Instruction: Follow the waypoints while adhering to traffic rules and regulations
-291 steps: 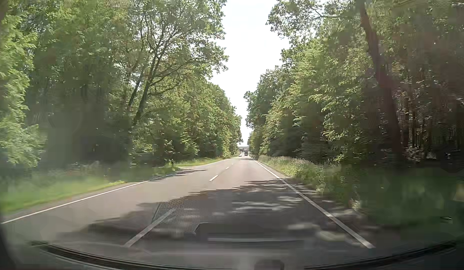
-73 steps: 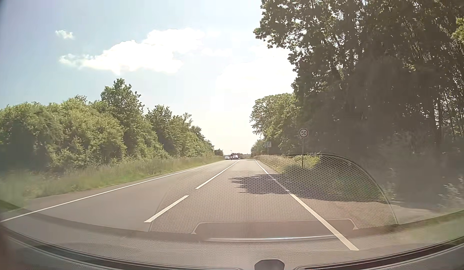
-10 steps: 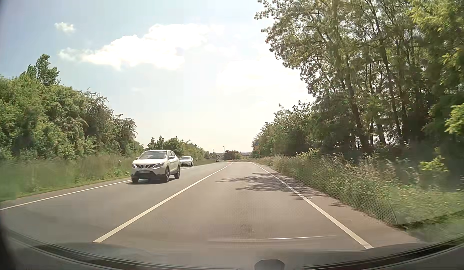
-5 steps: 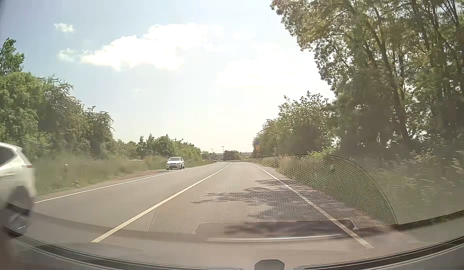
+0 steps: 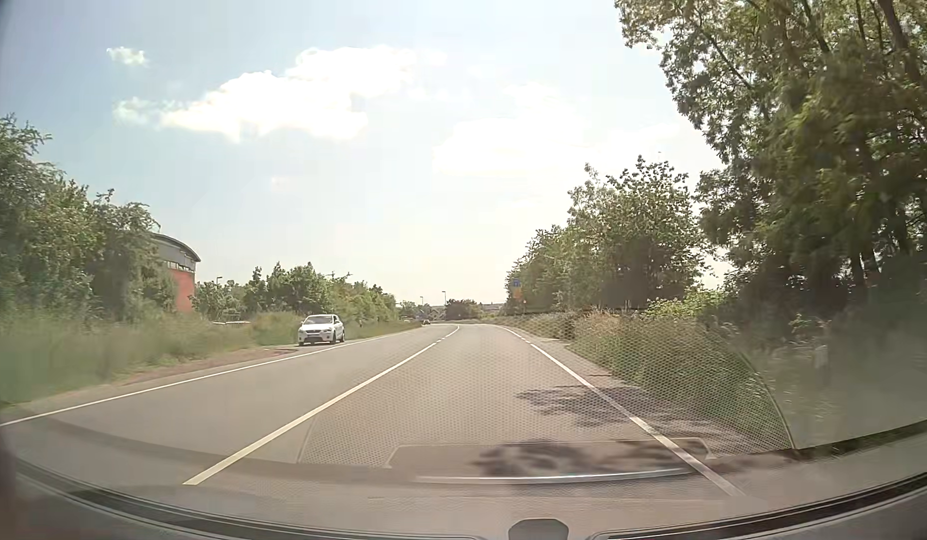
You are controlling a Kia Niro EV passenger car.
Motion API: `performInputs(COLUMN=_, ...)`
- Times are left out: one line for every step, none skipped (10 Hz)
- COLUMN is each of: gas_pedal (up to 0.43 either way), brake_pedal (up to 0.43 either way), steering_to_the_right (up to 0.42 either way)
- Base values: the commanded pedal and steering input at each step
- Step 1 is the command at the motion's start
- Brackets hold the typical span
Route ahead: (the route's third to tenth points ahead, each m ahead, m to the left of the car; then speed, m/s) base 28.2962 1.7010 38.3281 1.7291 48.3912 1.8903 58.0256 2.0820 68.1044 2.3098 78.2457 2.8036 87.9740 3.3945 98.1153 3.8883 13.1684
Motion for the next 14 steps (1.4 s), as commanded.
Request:
performInputs(gas_pedal=0.067, brake_pedal=0.018, steering_to_the_right=0.000)
performInputs(gas_pedal=0.067, brake_pedal=0.024, steering_to_the_right=-0.002)
performInputs(gas_pedal=0.067, brake_pedal=0.018, steering_to_the_right=-0.001)
performInputs(gas_pedal=0.067, brake_pedal=0.024, steering_to_the_right=-0.002)
performInputs(gas_pedal=0.067, brake_pedal=0.018, steering_to_the_right=-0.002)
performInputs(gas_pedal=0.067, brake_pedal=0.018, steering_to_the_right=-0.002)
performInputs(gas_pedal=0.067, brake_pedal=0.024, steering_to_the_right=-0.002)
performInputs(gas_pedal=0.067, brake_pedal=0.018, steering_to_the_right=-0.002)
performInputs(gas_pedal=0.067, brake_pedal=0.024, steering_to_the_right=-0.002)
performInputs(gas_pedal=0.067, brake_pedal=0.024, steering_to_the_right=-0.002)
performInputs(gas_pedal=0.067, brake_pedal=0.018, steering_to_the_right=-0.002)
performInputs(gas_pedal=0.067, brake_pedal=0.024, steering_to_the_right=-0.002)
performInputs(gas_pedal=0.067, brake_pedal=0.018, steering_to_the_right=-0.002)
performInputs(gas_pedal=0.067, brake_pedal=0.018, steering_to_the_right=-0.002)
